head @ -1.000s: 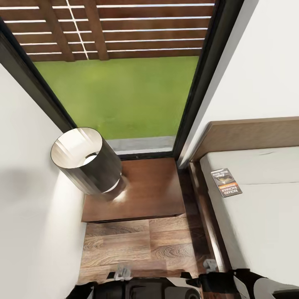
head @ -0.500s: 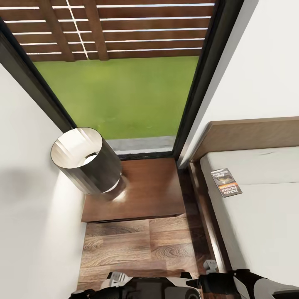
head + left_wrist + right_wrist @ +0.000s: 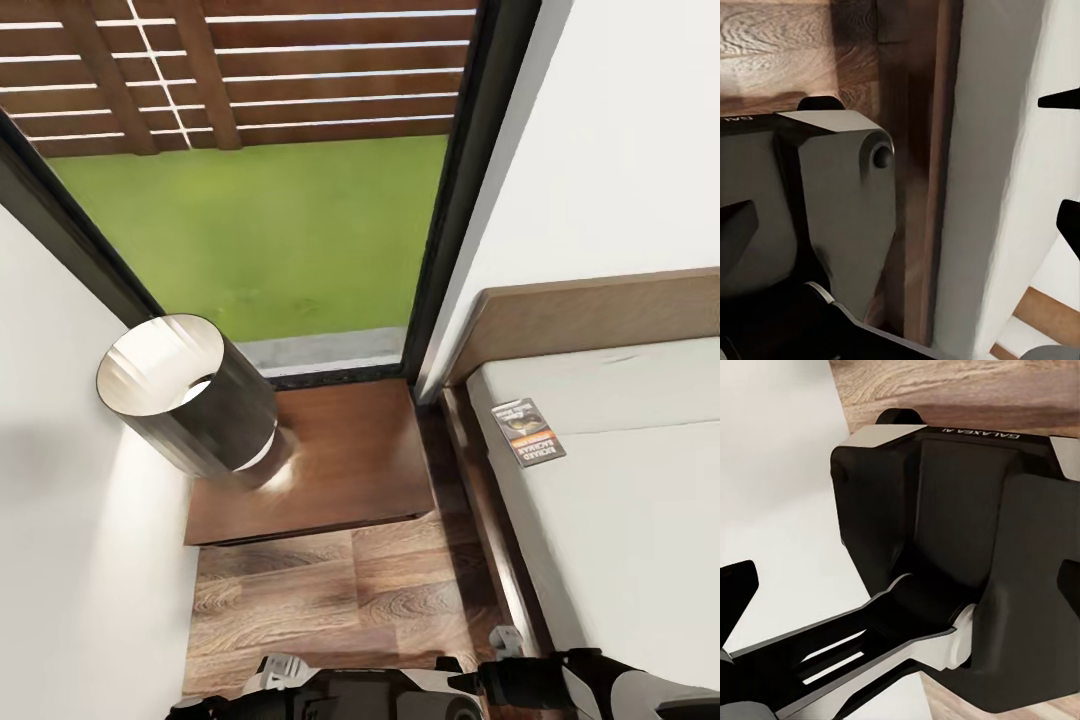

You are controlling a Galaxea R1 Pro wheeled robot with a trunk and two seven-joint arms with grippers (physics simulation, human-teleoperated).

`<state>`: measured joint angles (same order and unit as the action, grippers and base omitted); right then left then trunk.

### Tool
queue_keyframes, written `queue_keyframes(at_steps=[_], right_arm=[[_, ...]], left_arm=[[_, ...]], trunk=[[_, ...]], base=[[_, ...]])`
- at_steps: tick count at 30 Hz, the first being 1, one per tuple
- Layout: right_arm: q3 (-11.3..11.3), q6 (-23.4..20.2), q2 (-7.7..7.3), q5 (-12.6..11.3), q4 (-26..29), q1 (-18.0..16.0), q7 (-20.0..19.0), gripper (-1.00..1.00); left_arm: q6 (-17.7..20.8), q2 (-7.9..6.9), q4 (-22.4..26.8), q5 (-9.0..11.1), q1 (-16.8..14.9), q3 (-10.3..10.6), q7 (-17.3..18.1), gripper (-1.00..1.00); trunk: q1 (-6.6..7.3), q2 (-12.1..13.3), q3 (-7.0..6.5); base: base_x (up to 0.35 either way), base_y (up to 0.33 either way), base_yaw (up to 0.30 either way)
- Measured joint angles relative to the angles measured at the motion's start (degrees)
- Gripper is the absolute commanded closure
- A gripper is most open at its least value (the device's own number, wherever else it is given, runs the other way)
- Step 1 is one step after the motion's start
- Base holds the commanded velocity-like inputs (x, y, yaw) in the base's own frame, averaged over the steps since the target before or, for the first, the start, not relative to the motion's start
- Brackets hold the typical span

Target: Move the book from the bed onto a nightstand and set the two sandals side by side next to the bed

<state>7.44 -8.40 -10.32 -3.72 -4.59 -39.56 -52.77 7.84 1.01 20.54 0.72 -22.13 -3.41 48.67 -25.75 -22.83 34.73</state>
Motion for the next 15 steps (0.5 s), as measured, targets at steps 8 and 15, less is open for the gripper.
queue_keyframes(at_steps=[8, 15], right_arm=[[0.02, -0.01, 0.04, 0.03, 0.02, -0.01, 0.01, -1.00], [0.01, -0.01, 0.04, 0.00, 0.02, -0.01, 0.01, -1.00]], left_arm=[[-0.01, -0.01, 0.02, 0.07, 0.01, -0.02, 0.07, -1.00], [-0.02, 0.00, 0.02, 0.08, 0.01, -0.01, 0.07, -1.00]], trunk=[[0.01, 0.00, 0.00], [0.01, 0.00, 0.00]], base=[[0.022, 0.145, -0.002], [0.065, 0.269, -0.004]])
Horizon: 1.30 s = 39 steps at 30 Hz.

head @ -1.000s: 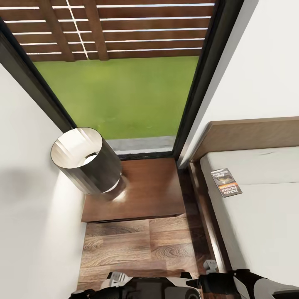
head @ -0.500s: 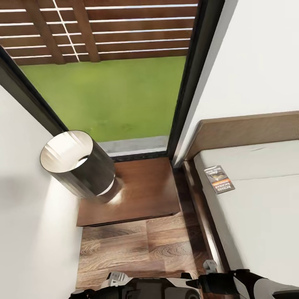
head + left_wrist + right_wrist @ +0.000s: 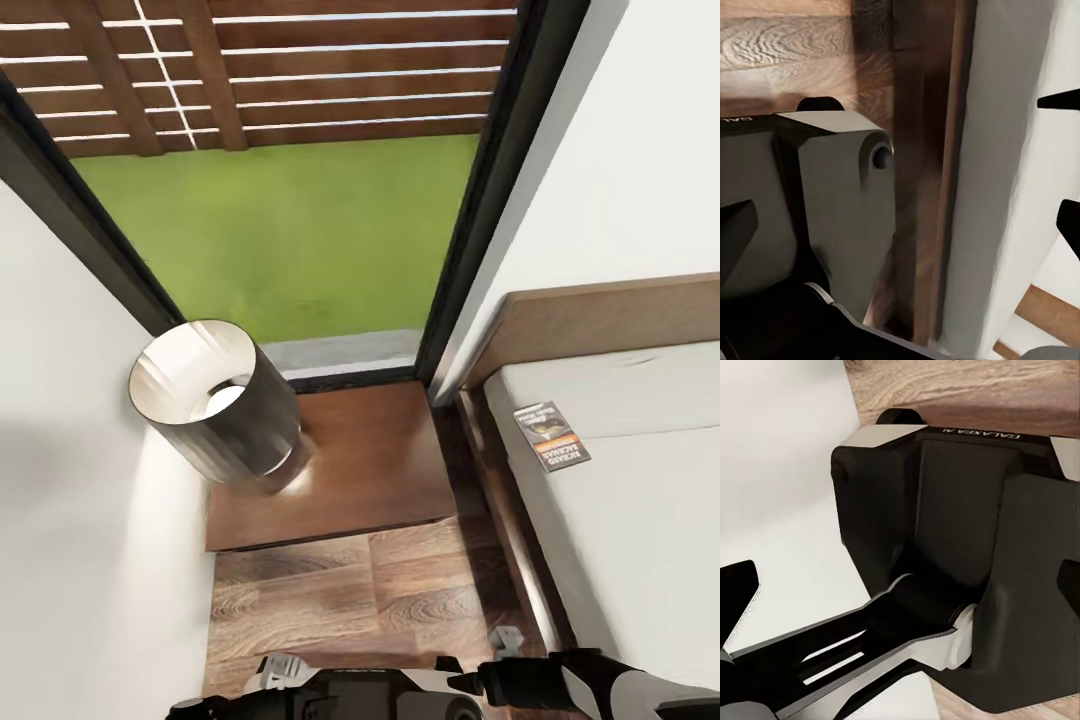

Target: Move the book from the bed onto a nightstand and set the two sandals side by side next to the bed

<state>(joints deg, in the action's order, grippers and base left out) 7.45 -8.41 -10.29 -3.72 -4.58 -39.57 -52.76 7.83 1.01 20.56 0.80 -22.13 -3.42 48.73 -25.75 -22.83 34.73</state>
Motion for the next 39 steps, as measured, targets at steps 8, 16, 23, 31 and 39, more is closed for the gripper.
queue_keyframes(at_steps=[8, 16, 23, 31, 39], right_arm=[[-0.05, 0.01, -0.08, 0.01, 0.03, 0.02, -0.09, -1.00], [-0.06, 0.01, -0.09, 0.01, 0.01, 0.01, -0.11, -1.00], [-0.04, 0.01, -0.09, 0.05, 0.00, 0.01, -0.11, -1.00], [-0.02, -0.03, -0.09, 0.04, 0.01, 0.01, -0.10, -1.00], [0.08, -0.06, 0.00, 0.10, -0.08, 1.04, -0.17, -1.00]], left_arm=[[0.00, 0.01, -0.04, 0.00, -0.02, 0.07, -0.07, -1.00], [0.00, 0.01, -0.04, 0.00, -0.02, 0.07, -0.06, -1.00], [0.01, 0.01, -0.04, 0.00, -0.02, 0.07, 0.00, -1.00], [-0.01, 0.01, -0.03, 0.00, -0.02, 0.08, 0.02, -1.00], [-0.07, 0.09, -0.02, 0.00, -0.01, 0.14, 0.01, -1.00]], trunk=[[-0.01, 0.00, 0.00], [-0.01, 0.00, 0.00], [-0.01, 0.00, 0.00], [0.01, 0.00, 0.00], [0.00, 0.00, 0.00]], base=[[0.011, 0.047, -0.206], [0.001, 0.002, -0.279], [0.000, 0.001, -0.283], [0.095, 0.152, -0.267], [0.017, 0.026, -0.036]])
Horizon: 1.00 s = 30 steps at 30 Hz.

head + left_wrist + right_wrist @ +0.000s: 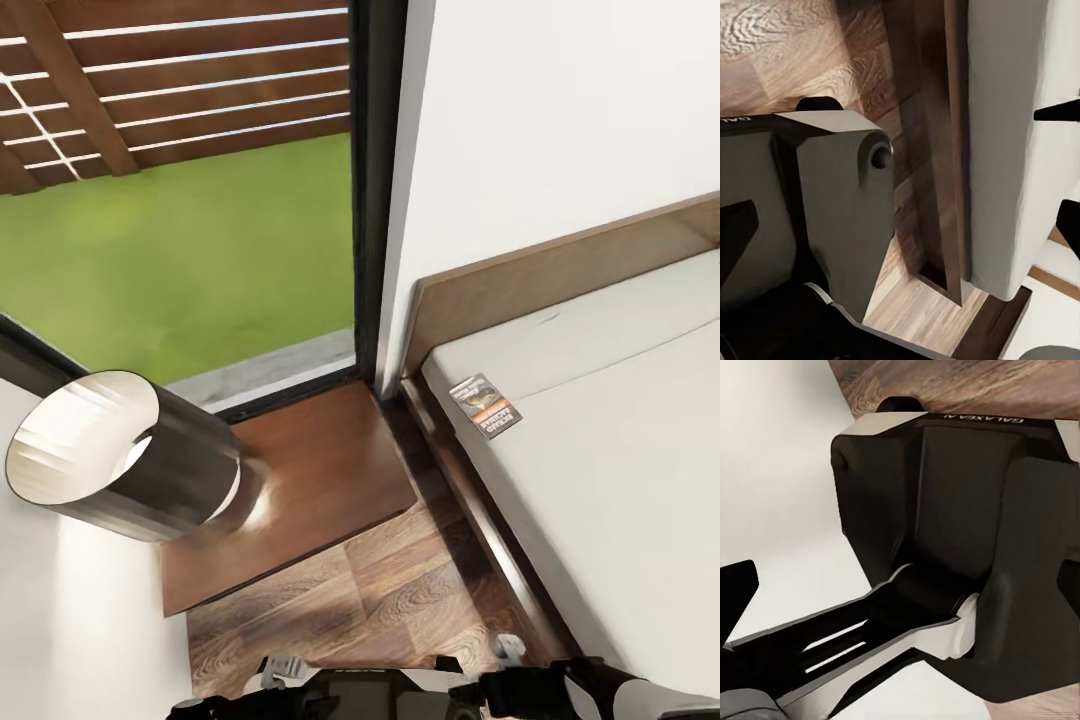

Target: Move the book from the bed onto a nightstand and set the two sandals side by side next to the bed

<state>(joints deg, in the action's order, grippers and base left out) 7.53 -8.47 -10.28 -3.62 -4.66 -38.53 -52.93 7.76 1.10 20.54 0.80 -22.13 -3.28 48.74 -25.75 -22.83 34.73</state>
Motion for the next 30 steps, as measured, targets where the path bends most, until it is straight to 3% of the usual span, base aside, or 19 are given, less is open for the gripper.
queue_keyframes(at_steps=[7, 12, 20, 30], right_arm=[[-0.14, -0.03, -0.14, 0.14, 0.00, 0.97, 0.25, -1.00], [-0.14, -0.03, -0.14, 0.13, 0.00, 1.00, 0.22, -1.00], [-0.14, -0.09, -0.16, 0.06, 0.05, 1.06, 0.14, -1.00], [-0.15, -0.19, -0.18, 0.06, 0.09, 1.08, -0.24, -1.00]], left_arm=[[0.01, 0.18, -0.40, -0.08, 0.61, 0.09, -0.51, -1.00], [0.00, -0.75, -1.62, -0.15, 1.21, 0.06, -0.51, -1.00], [-0.05, -0.94, -1.92, -0.16, 1.31, 0.02, -0.54, -1.00], [-0.09, -0.95, -1.95, -0.16, 1.30, 0.01, -0.54, -1.00]], trunk=[[0.00, 0.00, 0.00], [0.00, 0.00, 0.00], [0.00, 0.00, 0.00], [0.00, 0.00, 0.02]], base=[[0.000, 0.000, 0.000], [0.000, 0.000, 0.000], [0.000, 0.000, -0.011], [0.000, 0.000, -0.252]])
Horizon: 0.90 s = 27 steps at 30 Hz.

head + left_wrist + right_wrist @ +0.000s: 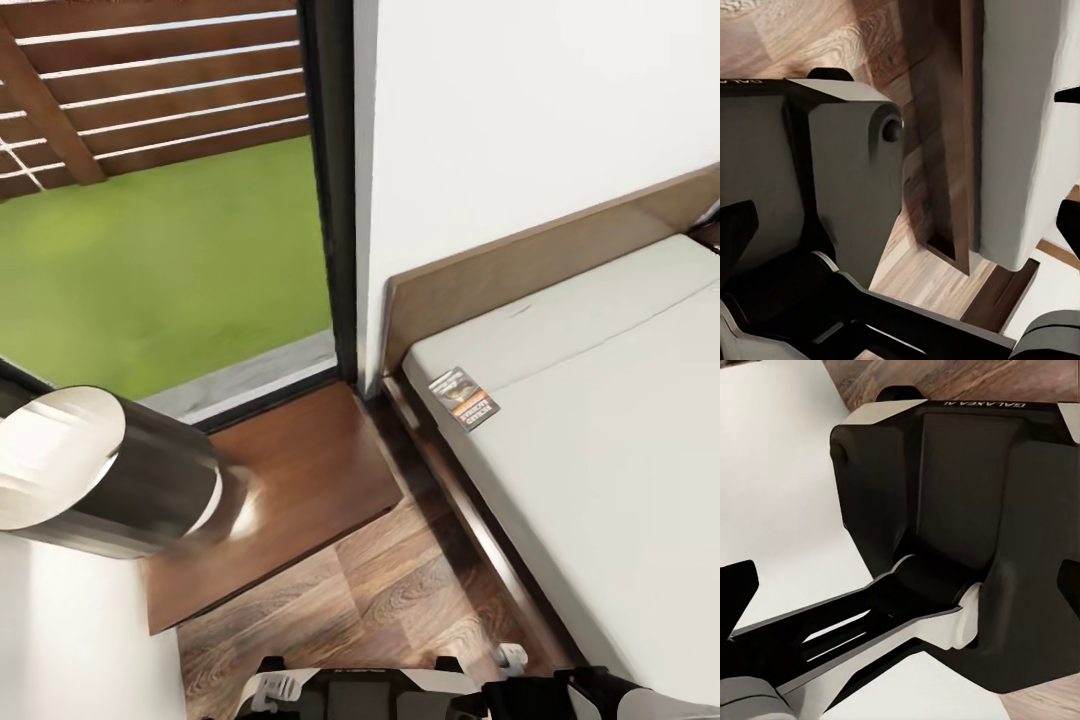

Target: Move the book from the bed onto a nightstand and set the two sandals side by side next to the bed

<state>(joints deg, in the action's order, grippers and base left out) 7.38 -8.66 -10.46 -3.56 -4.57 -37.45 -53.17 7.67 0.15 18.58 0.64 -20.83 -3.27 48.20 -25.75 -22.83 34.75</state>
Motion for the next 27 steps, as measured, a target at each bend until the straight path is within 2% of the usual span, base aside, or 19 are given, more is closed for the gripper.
queue_keyframes(at_steps=[27], right_arm=[[0.00, -0.01, -0.03, 0.00, -0.01, 0.00, 0.12, -1.00]], left_arm=[[0.00, -0.01, 0.00, 0.00, 0.00, 0.00, -0.02, -1.00]], trunk=[[0.00, 0.00, -1.11]], base=[[0.000, 0.000, -0.287]])
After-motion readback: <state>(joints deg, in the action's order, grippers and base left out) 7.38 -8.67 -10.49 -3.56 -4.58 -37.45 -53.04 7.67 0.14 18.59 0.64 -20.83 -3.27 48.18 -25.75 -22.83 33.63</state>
